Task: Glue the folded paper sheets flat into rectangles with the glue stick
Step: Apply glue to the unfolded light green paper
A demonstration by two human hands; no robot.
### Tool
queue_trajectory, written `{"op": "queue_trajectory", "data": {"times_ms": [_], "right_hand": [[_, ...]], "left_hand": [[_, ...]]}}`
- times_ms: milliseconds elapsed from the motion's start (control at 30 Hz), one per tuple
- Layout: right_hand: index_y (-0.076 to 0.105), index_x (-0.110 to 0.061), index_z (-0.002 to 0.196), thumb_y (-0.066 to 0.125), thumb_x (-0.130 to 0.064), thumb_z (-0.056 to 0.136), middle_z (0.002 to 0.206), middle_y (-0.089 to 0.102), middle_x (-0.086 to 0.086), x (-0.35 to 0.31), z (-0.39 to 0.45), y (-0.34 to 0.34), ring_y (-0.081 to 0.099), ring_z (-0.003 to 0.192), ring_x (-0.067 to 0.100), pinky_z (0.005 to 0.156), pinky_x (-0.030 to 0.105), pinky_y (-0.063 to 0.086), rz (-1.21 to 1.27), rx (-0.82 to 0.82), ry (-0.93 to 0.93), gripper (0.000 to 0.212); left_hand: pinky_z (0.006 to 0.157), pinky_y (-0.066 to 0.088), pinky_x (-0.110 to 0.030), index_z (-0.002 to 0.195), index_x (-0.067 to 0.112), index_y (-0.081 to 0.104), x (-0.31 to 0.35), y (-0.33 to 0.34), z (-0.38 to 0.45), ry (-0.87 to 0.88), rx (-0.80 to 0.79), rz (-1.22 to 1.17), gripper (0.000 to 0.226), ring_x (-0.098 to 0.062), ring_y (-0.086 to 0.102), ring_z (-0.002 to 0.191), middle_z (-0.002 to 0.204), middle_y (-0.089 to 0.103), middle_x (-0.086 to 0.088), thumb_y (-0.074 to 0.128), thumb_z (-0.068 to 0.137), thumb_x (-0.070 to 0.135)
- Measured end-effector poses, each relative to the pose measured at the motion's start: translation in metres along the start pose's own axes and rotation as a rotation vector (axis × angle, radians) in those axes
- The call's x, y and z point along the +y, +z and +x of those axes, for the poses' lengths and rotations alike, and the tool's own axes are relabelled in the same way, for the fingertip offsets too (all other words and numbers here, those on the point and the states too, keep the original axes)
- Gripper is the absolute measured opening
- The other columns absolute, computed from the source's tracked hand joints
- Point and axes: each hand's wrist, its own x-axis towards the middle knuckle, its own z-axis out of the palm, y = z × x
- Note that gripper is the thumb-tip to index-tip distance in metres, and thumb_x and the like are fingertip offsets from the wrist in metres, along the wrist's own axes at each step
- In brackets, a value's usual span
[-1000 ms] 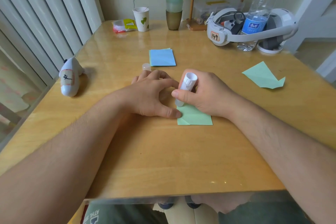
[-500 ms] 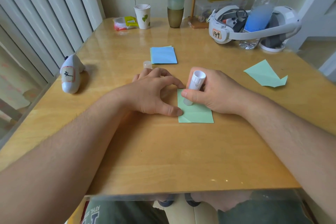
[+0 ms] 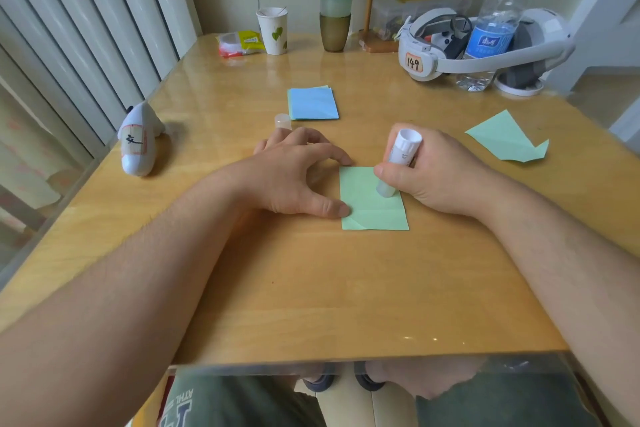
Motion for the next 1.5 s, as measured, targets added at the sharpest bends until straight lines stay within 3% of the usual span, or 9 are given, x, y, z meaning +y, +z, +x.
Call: {"op": "queue_trajectory", "data": {"times_ms": [267,433,533,733,833,1033,1133,1333,1500], "right_hand": [[0.052,-0.016,0.084,0.071,-0.033,0.087,0.078,0.064,0.004,-0.001,-0.001,0.004,0.054,0.073,0.02,0.065,0.034,0.043,-0.045,0.029,-0.009,0.025],[0.055,-0.015,0.085,0.072,-0.052,0.087,0.083,0.063,0.013,0.004,0.002,0.011,0.05,0.069,0.015,0.066,0.038,0.047,0.01,0.04,-0.039,0.041],[0.057,-0.019,0.082,0.068,-0.056,0.082,0.073,0.06,0.0,0.008,0.004,0.009,0.052,0.069,0.014,0.072,0.044,0.052,0.022,0.034,-0.013,0.039],[0.06,-0.018,0.081,0.07,-0.031,0.094,0.071,0.059,-0.008,0.013,0.003,0.005,0.05,0.062,0.004,0.064,0.029,0.043,0.122,0.181,-0.011,0.021],[0.06,-0.021,0.086,0.069,-0.038,0.092,0.07,0.057,-0.014,0.01,0.006,0.006,0.049,0.064,0.001,0.063,0.024,0.043,0.234,0.265,-0.041,0.02],[0.061,-0.024,0.089,0.072,-0.06,0.081,0.085,0.071,-0.003,-0.006,0.007,0.021,0.061,0.076,0.016,0.074,0.037,0.052,0.178,0.153,-0.106,0.039],[0.064,-0.021,0.091,0.08,-0.048,0.085,0.087,0.071,0.004,-0.011,0.008,0.026,0.059,0.076,0.019,0.075,0.041,0.053,0.128,0.095,-0.128,0.032],[0.064,-0.025,0.092,0.077,-0.052,0.084,0.086,0.072,0.004,-0.015,0.008,0.032,0.062,0.079,0.023,0.075,0.044,0.054,0.066,0.042,-0.15,0.031],[0.063,-0.029,0.092,0.077,-0.047,0.088,0.084,0.071,0.003,-0.016,0.009,0.032,0.062,0.076,0.021,0.073,0.042,0.054,0.041,0.021,-0.145,0.023]], "left_hand": [[0.108,0.017,-0.038,0.13,0.068,0.044,-0.001,-0.001,0.001,0.008,-0.01,0.002,0.075,-0.014,0.019,0.135,0.14,0.032,0.023,0.065,0.061,0.086],[0.108,0.018,-0.038,0.131,0.067,0.043,-0.001,-0.001,0.001,0.007,-0.016,0.014,0.079,-0.014,0.02,0.136,0.14,0.032,0.023,0.06,0.058,0.089],[0.108,0.018,-0.038,0.131,0.067,0.043,-0.002,-0.001,0.001,0.008,-0.011,0.008,0.08,-0.014,0.019,0.136,0.139,0.032,0.023,0.059,0.057,0.09],[0.108,0.018,-0.037,0.132,0.066,0.044,-0.001,-0.002,0.0,0.015,-0.015,0.01,0.072,-0.014,0.018,0.136,0.141,0.031,0.023,0.071,0.068,0.081],[0.109,0.018,-0.038,0.133,0.066,0.044,-0.001,-0.003,0.0,0.013,-0.025,0.009,0.073,-0.015,0.018,0.137,0.141,0.03,0.023,0.072,0.067,0.081],[0.118,0.019,-0.045,0.15,0.062,0.015,0.003,0.001,0.0,-0.04,-0.011,0.051,0.106,-0.015,0.013,0.145,0.155,0.026,0.015,0.056,0.057,0.092],[0.12,0.018,-0.045,0.156,0.057,0.005,0.004,0.002,0.001,-0.051,-0.019,0.073,0.12,-0.016,0.012,0.146,0.158,0.024,0.014,0.055,0.055,0.096],[0.112,0.019,-0.04,0.142,0.067,0.029,0.005,0.001,0.001,-0.012,-0.009,0.072,0.09,-0.018,0.017,0.14,0.147,0.028,0.019,0.067,0.064,0.089],[0.11,0.018,-0.038,0.14,0.067,0.033,0.003,0.001,0.001,-0.005,-0.008,0.064,0.09,-0.017,0.017,0.14,0.145,0.028,0.02,0.061,0.059,0.093]]}}
